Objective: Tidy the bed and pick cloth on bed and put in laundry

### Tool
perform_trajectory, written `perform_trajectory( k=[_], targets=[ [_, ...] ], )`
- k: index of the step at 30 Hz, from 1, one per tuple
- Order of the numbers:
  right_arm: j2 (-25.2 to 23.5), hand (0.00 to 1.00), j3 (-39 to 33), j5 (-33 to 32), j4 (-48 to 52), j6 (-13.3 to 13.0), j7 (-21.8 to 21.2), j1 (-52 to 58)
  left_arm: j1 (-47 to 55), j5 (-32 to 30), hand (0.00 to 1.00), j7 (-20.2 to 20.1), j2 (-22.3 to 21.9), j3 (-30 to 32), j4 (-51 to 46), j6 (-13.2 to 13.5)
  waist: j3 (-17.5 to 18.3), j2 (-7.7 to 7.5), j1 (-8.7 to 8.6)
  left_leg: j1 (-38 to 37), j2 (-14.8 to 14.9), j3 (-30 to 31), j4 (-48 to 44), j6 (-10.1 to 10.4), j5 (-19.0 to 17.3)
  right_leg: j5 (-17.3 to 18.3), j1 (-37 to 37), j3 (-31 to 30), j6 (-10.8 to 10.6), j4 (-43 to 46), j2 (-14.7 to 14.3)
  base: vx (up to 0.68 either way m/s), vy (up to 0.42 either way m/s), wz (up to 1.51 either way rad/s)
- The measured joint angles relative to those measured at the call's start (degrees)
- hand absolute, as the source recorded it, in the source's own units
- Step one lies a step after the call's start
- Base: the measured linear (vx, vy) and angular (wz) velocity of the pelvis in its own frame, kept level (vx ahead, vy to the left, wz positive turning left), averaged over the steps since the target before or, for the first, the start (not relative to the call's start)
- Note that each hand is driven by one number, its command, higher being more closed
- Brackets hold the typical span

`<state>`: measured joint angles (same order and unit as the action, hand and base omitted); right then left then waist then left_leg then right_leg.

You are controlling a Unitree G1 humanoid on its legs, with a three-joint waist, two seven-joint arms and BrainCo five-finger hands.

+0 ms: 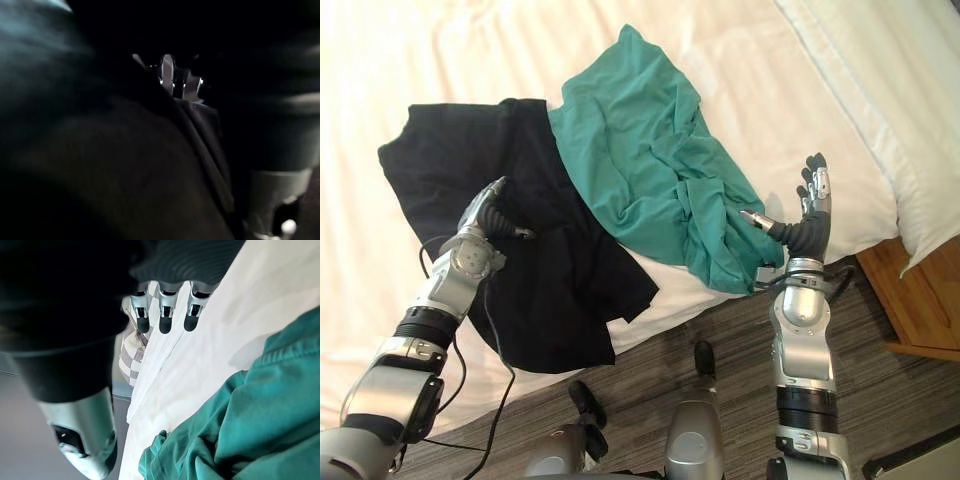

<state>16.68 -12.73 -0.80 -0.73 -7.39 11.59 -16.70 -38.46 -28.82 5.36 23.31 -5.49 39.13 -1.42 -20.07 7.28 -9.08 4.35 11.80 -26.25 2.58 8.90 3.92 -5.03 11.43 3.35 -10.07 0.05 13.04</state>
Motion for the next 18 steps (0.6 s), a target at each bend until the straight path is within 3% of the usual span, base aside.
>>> perform_trajectory(
  k=[3, 7, 13, 18],
  targets=[
    [0.0, 0.0, 0.0, 1.3, -0.1, 0.8, 0.0, -1.7, 2.9, 0.0, 1.0, -1.3, -0.3, 0.1, -4.9, 0.1, 0.0, 0.06, 0.74, 0.5, -0.2, 0.3, 0.0, 0.0, 0.0, -0.2, -0.2, 0.4, -0.3, -1.1, 0.3, -0.02, -0.006, 0.04],
    [1.4, 0.0, -0.1, 5.8, -0.3, 1.0, 0.8, -4.7, 9.5, 0.6, 1.0, -1.2, -2.4, 3.1, -10.5, 3.5, 0.1, 0.18, 1.48, 1.3, -0.2, 1.9, 0.1, 0.0, 0.0, -0.3, -0.3, 1.7, -0.5, -1.4, 0.4, -0.04, -0.014, 0.13],
    [11.4, 0.0, 0.0, 9.0, -4.4, 1.4, 1.5, -10.5, 16.2, 8.0, 1.0, -1.2, -4.3, 5.8, -13.6, 11.0, 0.1, 0.29, 2.51, 4.5, -0.8, 5.4, 0.6, -0.7, 0.5, -0.5, 0.2, 4.9, -0.9, -2.0, 1.1, -0.05, -0.007, 0.27],
    [19.2, 0.0, 2.7, 10.3, -9.5, 1.4, 0.6, -12.9, 21.7, 13.8, 1.0, -1.3, -4.7, 7.7, -15.5, 14.0, 0.1, 0.32, 3.28, 5.1, -1.1, 6.4, 2.2, -1.0, 1.8, -0.2, 0.9, 5.7, -1.2, -2.0, 1.0, -0.03, -0.012, 0.08]
  ],
)
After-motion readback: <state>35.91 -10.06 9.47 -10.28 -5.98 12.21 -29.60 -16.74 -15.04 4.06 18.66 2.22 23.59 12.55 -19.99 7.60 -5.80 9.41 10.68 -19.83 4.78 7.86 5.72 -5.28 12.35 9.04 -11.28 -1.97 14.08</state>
